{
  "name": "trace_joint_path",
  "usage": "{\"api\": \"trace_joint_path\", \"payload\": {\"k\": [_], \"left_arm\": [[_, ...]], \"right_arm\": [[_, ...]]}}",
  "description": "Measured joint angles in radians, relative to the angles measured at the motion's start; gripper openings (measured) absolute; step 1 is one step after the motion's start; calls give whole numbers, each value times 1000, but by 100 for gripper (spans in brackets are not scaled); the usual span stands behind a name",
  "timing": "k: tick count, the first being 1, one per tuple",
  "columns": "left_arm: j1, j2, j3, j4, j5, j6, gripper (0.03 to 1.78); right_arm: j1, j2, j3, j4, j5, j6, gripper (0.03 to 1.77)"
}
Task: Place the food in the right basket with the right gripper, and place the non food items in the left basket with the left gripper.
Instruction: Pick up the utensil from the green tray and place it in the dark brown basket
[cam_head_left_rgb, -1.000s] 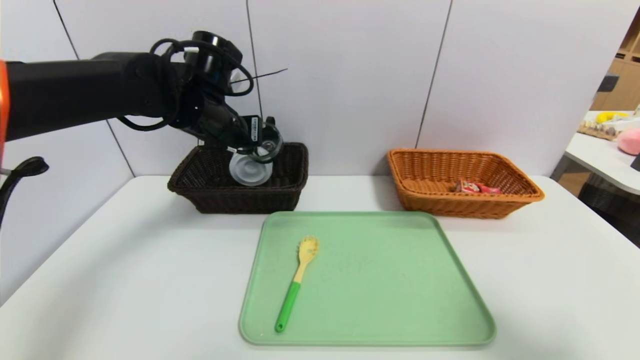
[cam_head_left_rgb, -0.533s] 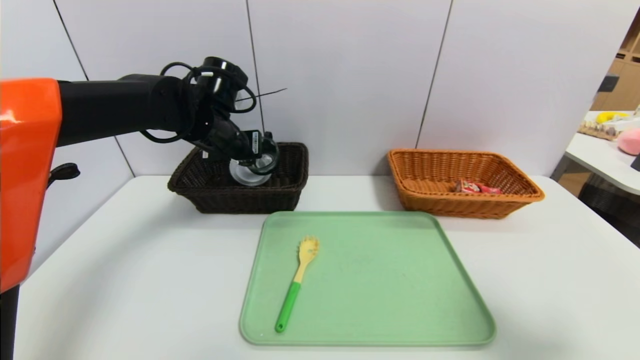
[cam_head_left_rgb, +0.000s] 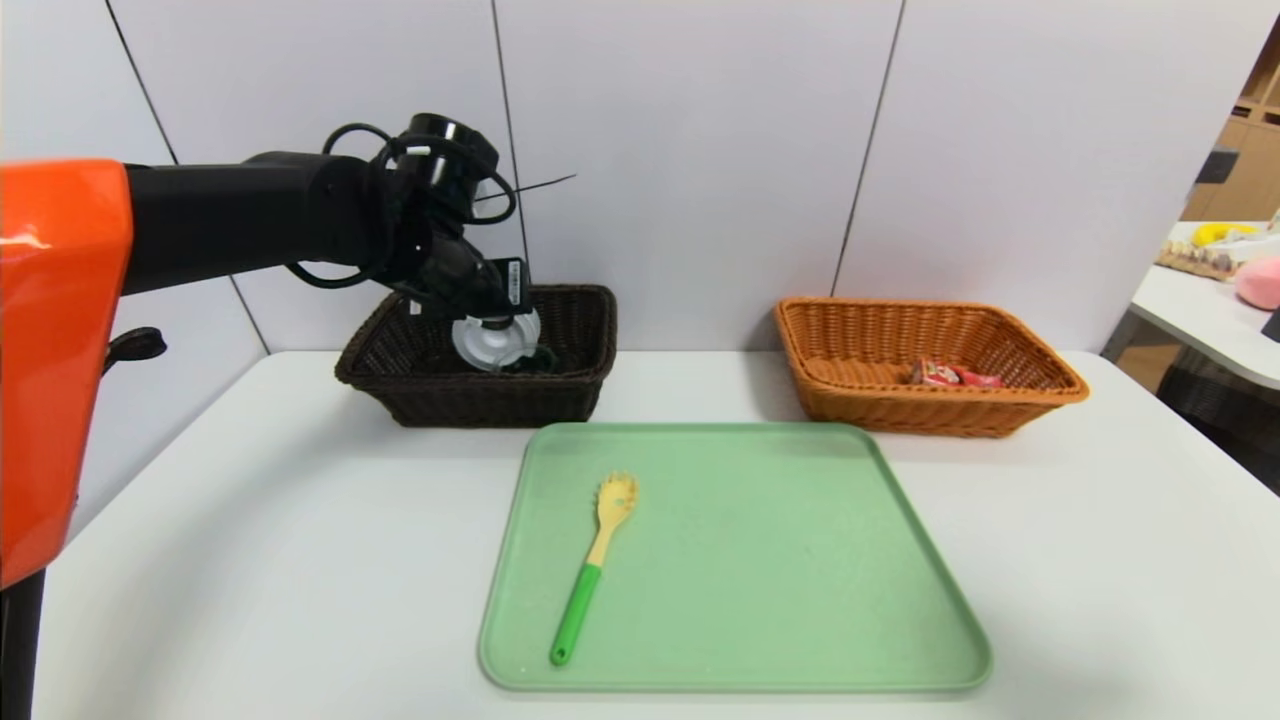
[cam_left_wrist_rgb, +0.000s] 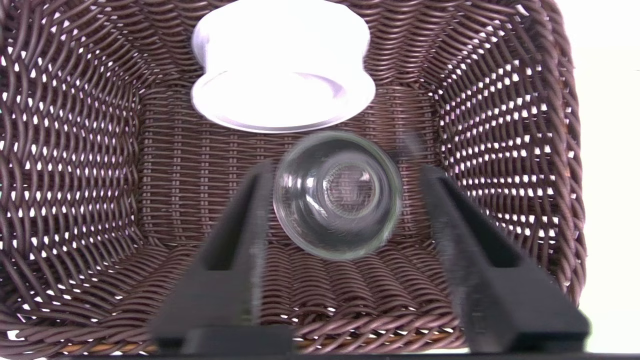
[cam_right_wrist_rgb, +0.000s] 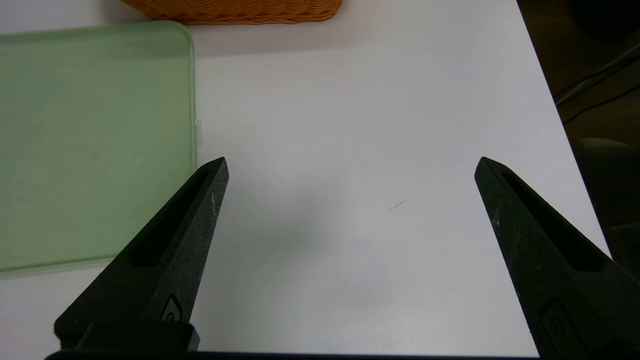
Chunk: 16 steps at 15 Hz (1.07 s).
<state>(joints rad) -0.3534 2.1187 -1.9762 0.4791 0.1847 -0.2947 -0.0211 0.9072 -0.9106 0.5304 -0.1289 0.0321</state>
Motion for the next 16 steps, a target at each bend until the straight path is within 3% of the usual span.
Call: {"api": "trace_joint_path", "payload": {"k": [6,8,10,12,14,16], "left_arm": [[-36,-130,6,97,-5,45,144],[-75,-203,30,145,-44,50,150],[-136,-291,137,176,-101,85,155],[-191,-369,286,161,-119,110,158],[-258,-433,419,126,-92,93,161],[-351,-470,517,108,-3,18,163]], "right_arm": [[0,0,-2,-8,0,-1,170],[0,-1,-4,-9,0,-1,170],[0,-4,-2,-9,1,-2,170],[1,-9,4,-8,4,-1,170],[1,-13,6,-7,11,-1,170],[2,-19,8,-5,15,-2,170]]}}
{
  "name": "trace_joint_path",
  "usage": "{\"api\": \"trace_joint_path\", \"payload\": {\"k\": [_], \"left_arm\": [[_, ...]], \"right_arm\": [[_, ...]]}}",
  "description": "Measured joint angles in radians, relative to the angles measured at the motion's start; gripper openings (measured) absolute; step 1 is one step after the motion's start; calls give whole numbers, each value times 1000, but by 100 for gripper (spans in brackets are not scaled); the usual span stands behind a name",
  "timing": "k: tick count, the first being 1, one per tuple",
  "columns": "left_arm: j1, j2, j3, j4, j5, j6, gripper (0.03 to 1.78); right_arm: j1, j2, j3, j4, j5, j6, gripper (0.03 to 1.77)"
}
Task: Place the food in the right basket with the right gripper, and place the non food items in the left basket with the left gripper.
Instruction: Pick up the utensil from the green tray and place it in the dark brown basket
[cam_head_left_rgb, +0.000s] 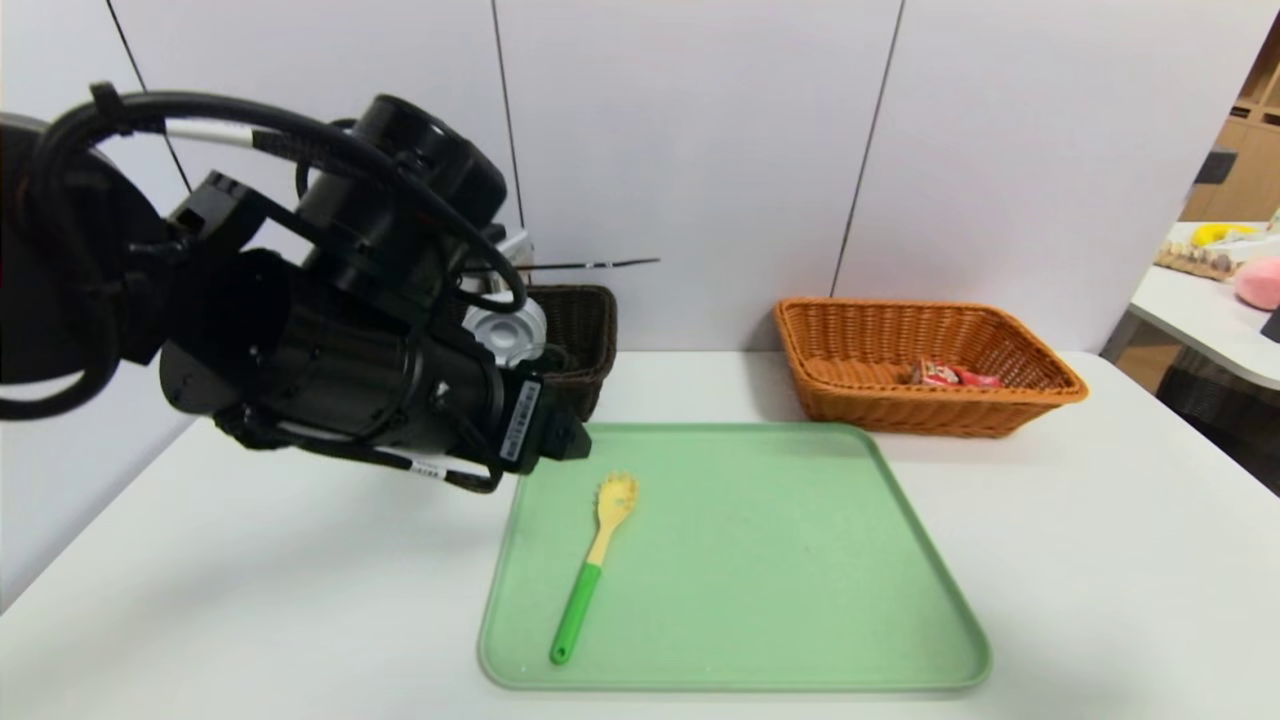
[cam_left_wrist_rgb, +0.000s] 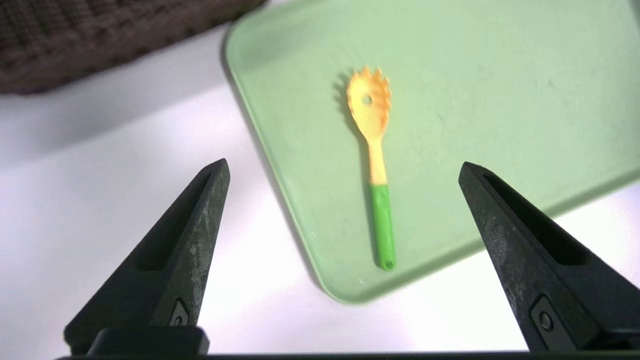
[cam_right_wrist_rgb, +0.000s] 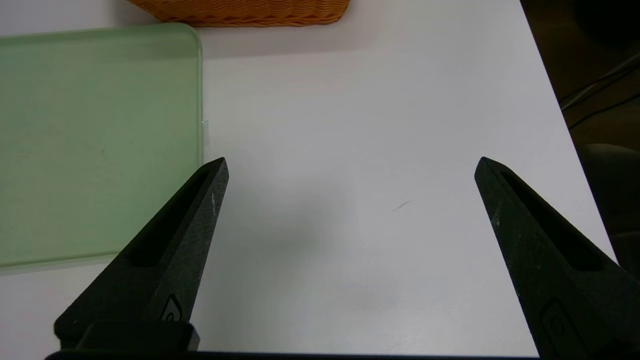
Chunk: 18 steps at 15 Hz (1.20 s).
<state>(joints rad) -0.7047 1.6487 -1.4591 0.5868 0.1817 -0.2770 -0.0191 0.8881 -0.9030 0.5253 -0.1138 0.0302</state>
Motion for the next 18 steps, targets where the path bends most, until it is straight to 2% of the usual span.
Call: {"api": "trace_joint_path", "payload": {"k": [3,5,8,12,18], "left_arm": [[-89,-3,95,-3,132,-76,166],[-106,24,106,-4,153,-131,167],[-126,71,107,-11,147,-155,167],[-167,105,135,-30,89,-150,169],[-177,173,129,-86,87,-154,169]], "right_arm": [[1,-10,1,1,0,0,170],[1,-20,7,3,0,0,170],[2,-46,34,2,1,0,170],[4,-73,57,1,1,0,170],[6,-109,72,6,0,0,170]]}}
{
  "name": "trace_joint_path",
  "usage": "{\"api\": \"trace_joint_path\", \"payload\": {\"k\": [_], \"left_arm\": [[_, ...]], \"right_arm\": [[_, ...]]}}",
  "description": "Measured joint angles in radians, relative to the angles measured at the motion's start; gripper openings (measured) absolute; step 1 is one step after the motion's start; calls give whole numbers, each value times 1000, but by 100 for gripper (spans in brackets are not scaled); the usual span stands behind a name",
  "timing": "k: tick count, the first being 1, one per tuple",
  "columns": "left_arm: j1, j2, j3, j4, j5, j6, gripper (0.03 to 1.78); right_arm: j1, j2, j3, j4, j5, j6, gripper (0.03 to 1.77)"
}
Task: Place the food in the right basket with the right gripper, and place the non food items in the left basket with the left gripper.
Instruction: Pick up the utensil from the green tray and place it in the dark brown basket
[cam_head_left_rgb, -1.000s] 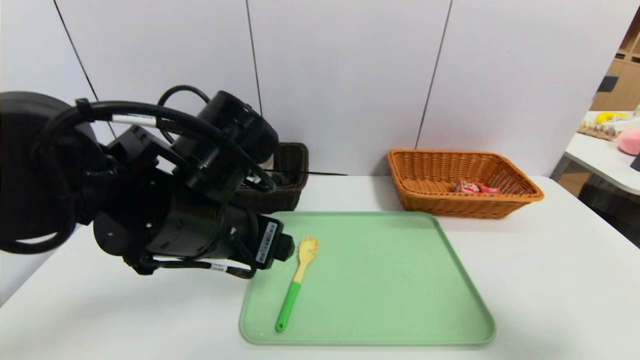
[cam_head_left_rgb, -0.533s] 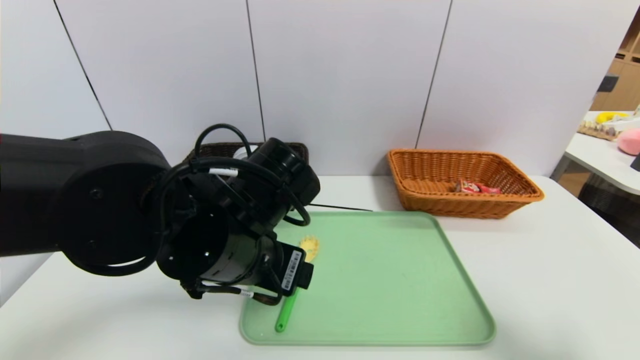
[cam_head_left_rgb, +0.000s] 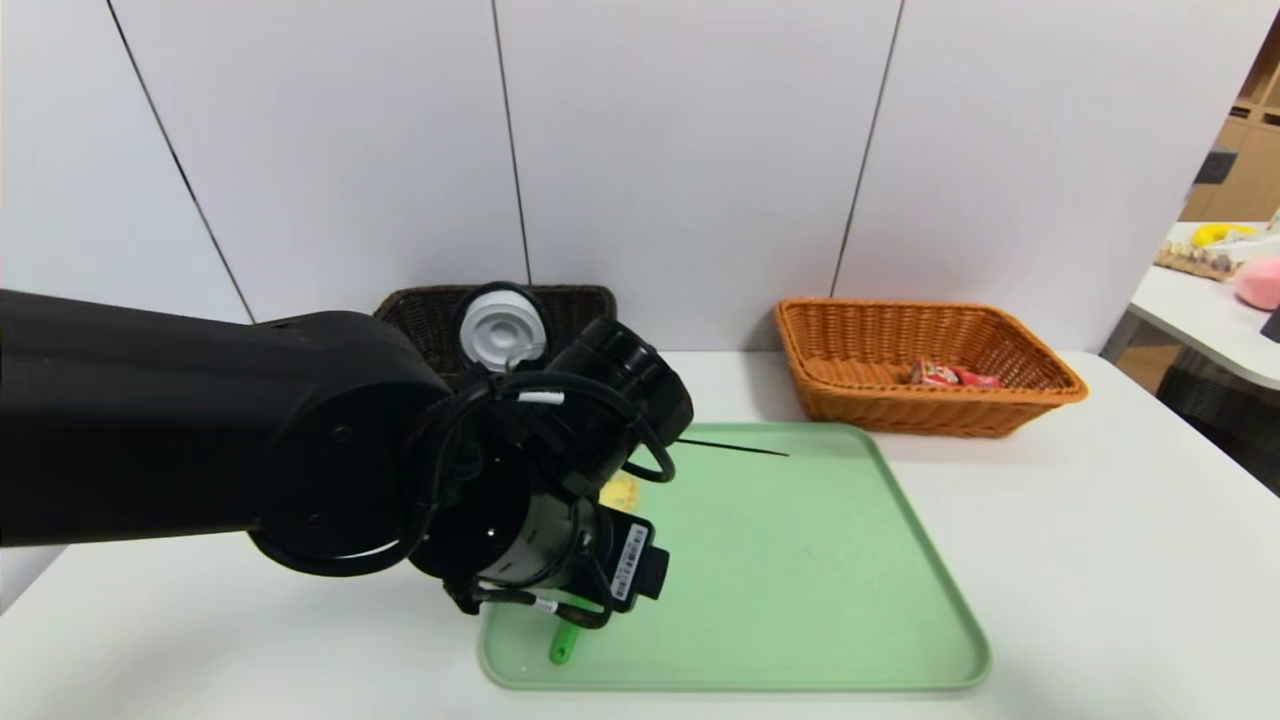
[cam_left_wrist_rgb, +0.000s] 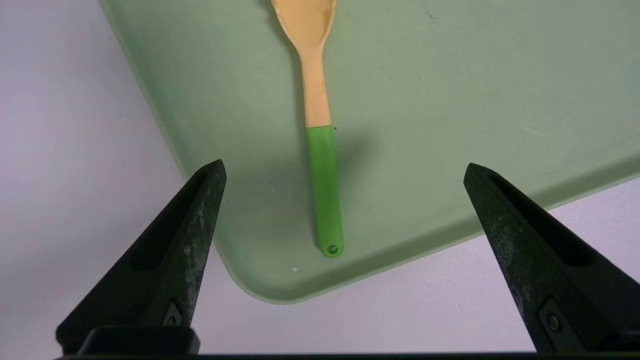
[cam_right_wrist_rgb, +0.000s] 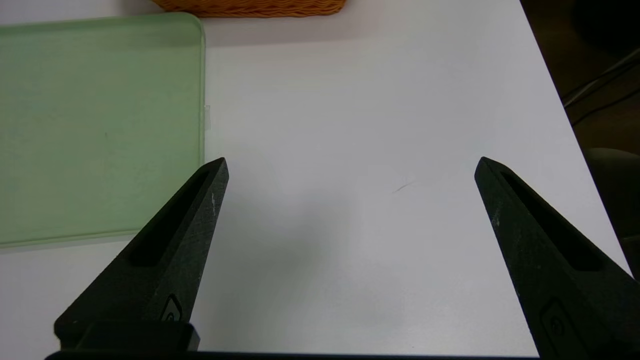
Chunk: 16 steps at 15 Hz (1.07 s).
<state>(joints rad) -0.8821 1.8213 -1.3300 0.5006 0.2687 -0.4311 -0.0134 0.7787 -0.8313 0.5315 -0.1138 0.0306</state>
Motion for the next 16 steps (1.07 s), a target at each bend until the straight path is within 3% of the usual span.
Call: {"api": "trace_joint_path", "payload": {"k": [4,8,16], "left_arm": [[1,71,-57,14,2,-16,169],[2,135,-132,112,-4,-42,169],[42,169,-146,122,-1,-64,169]], "right_arm": [[0,1,1,4,-5,-3,170],[-3,8,0,23,-13,-3,170],[-3,9,0,24,-10,-4,170]]}}
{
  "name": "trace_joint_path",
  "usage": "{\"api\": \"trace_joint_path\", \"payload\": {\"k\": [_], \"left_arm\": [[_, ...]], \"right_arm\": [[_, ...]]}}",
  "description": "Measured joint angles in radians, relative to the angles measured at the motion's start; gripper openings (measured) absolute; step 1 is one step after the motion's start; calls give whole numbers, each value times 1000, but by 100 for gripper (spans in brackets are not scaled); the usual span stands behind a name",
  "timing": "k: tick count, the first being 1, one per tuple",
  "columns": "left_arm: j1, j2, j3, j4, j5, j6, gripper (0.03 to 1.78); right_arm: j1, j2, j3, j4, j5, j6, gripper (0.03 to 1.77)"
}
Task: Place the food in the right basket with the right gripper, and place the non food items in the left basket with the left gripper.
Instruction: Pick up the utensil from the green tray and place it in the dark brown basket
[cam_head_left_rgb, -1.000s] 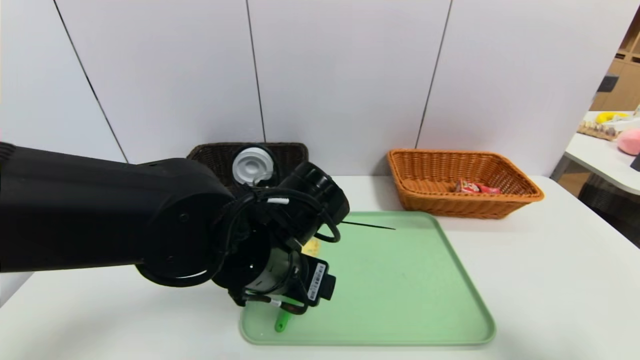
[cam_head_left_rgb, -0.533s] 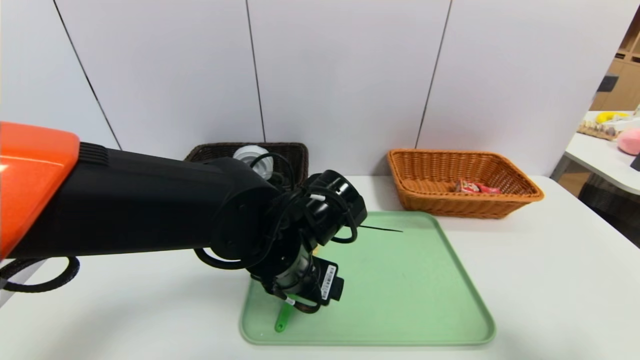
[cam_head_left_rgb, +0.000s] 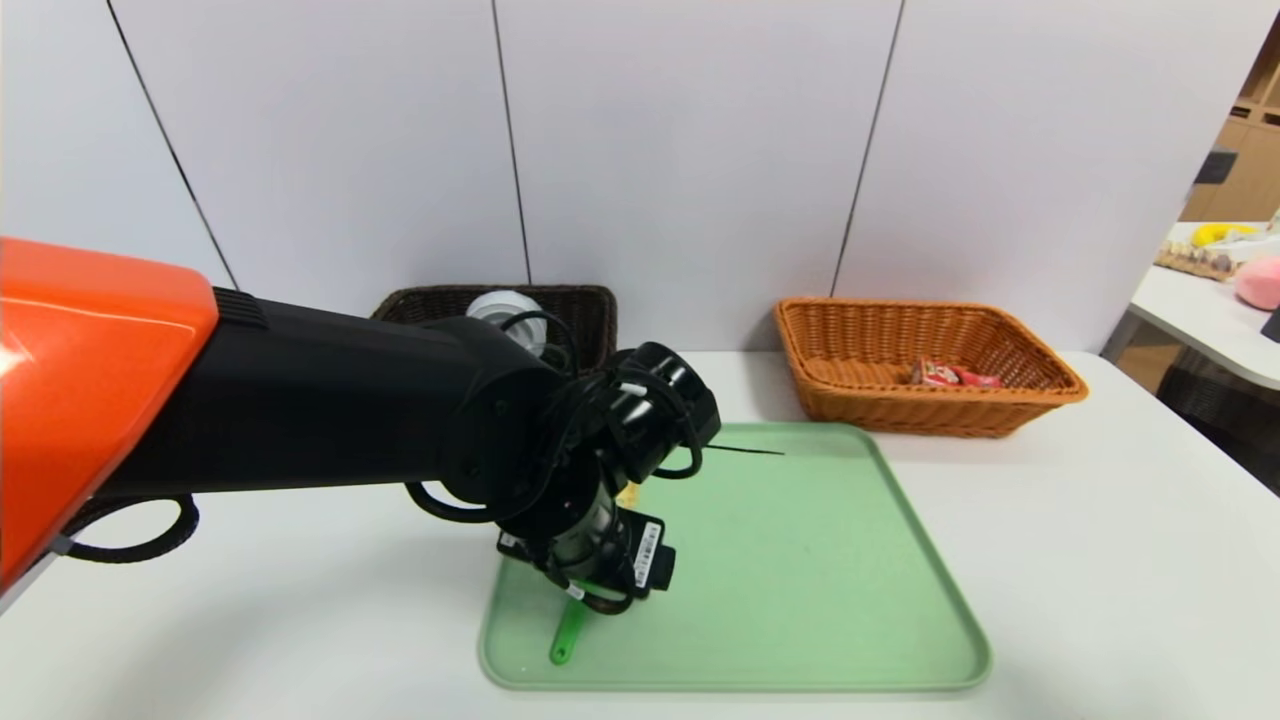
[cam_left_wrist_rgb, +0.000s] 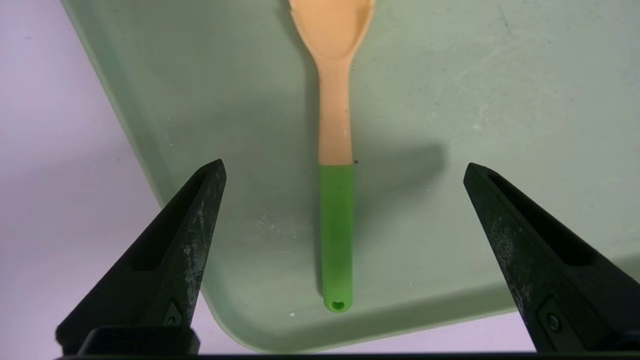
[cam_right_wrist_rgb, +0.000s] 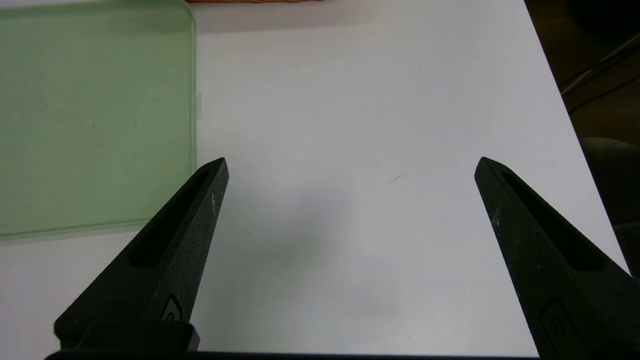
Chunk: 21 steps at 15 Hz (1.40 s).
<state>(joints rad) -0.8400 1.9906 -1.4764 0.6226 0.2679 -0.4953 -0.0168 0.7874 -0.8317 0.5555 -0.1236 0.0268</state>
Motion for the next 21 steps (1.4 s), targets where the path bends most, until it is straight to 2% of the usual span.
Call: {"api": "trace_joint_path", "payload": {"k": [4,21], "left_arm": [[21,2,2,1,0,-9,169],[12,34,10,-1,2,-15,169]], "right_arm": [[1,0,0,-1,3,-2,170],[1,7,-6,-2,4,-3,170]]}}
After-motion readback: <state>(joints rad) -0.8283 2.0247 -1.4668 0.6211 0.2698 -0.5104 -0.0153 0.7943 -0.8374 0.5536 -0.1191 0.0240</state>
